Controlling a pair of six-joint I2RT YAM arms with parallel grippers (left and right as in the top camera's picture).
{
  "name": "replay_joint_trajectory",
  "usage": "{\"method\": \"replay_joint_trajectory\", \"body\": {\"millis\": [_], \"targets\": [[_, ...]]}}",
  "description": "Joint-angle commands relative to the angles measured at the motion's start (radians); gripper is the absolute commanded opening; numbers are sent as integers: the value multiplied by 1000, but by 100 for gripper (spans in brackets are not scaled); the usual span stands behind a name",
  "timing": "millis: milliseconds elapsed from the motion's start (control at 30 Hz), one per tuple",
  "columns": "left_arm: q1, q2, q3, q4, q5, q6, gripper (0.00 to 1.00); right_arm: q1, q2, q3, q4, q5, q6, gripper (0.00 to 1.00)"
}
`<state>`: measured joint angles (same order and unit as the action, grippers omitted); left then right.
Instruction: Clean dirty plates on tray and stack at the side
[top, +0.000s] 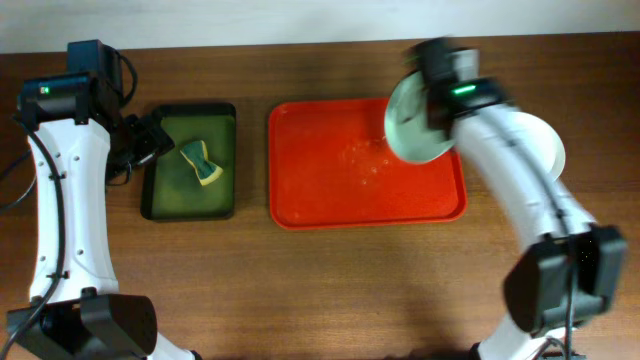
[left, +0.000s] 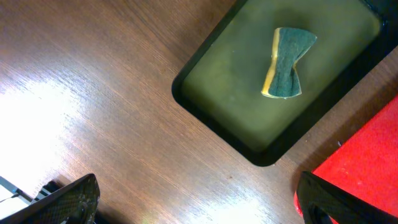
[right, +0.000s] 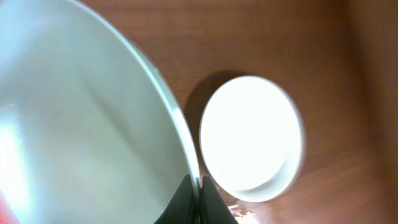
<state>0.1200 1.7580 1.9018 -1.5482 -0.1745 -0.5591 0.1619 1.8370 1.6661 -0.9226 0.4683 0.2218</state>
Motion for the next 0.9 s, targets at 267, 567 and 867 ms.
{"method": "replay_joint_trajectory", "body": {"millis": [267,567,867], "targets": [[2,5,-2,-2,-5,-9,99,-706,194,-42,-9,-610,127,4],[2,5,-2,-2,-5,-9,99,-713,-3,-42,-101,-592,75,99],[2,5,-2,-2,-5,-9,100,-529,-878,-303,-320,-660,94,98]]}}
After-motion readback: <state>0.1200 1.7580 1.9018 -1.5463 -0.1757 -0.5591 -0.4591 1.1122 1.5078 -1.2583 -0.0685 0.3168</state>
